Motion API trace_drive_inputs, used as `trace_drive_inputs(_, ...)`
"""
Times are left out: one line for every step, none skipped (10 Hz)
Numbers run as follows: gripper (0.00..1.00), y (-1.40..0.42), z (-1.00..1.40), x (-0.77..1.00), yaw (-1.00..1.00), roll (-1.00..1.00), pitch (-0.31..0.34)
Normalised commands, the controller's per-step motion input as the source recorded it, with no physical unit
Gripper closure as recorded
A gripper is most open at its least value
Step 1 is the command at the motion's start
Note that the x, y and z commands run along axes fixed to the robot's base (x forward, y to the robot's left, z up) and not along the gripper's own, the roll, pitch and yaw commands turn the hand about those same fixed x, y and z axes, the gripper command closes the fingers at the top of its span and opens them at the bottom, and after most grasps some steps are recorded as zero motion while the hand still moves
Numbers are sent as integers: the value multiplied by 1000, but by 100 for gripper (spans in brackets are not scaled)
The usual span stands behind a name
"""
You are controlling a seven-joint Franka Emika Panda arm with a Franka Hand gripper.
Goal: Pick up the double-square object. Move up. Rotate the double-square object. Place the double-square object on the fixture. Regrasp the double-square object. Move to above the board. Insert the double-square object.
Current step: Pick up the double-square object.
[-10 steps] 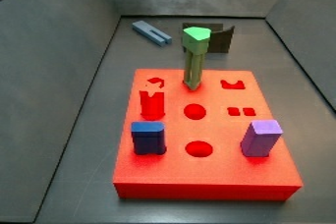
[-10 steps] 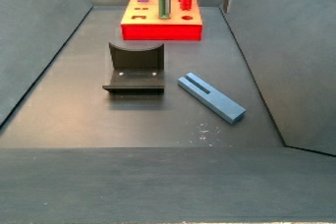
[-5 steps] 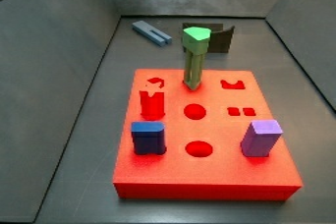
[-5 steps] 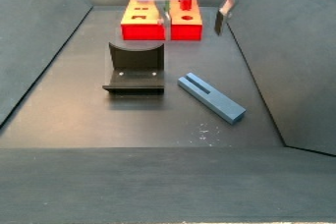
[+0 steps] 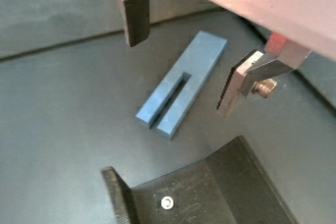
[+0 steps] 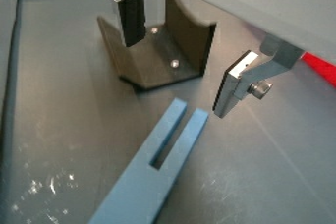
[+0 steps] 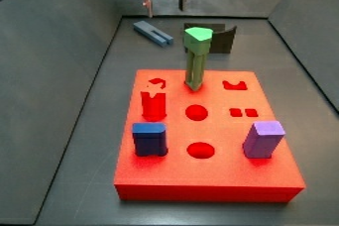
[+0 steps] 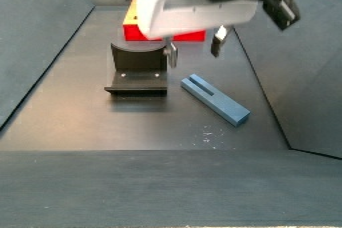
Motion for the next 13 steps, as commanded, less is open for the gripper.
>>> trace_drive_inputs(0, 0, -1000, -49, 106, 143, -34)
trace_drive_inputs(0, 0, -811, -277, 186, 277, -37)
trace_drive_inputs(0, -57, -877, -223, 183, 243, -19)
trace_drive_inputs(0, -131, -703, -137, 189, 307, 0)
trace_drive_inputs(0, -194, -363, -20, 194, 456, 46)
trace_drive_inputs(0, -214, -140, 3, 157, 500, 133)
trace_drive_inputs(0, -183, -120, 54, 94, 500, 156)
trace_drive_inputs(0, 0, -360, 37, 23, 250, 67)
trace_drive_inputs(0, 106, -106, 0, 3, -13, 0)
trace_drive_inputs(0, 151, -143, 0, 49, -60, 0)
trace_drive_inputs(0, 174, -300, 0, 80, 0, -20)
trace_drive_inputs(0, 94, -246, 0, 51, 0, 0)
trace_drive_inputs(0, 0, -334, 0, 11, 123, 0)
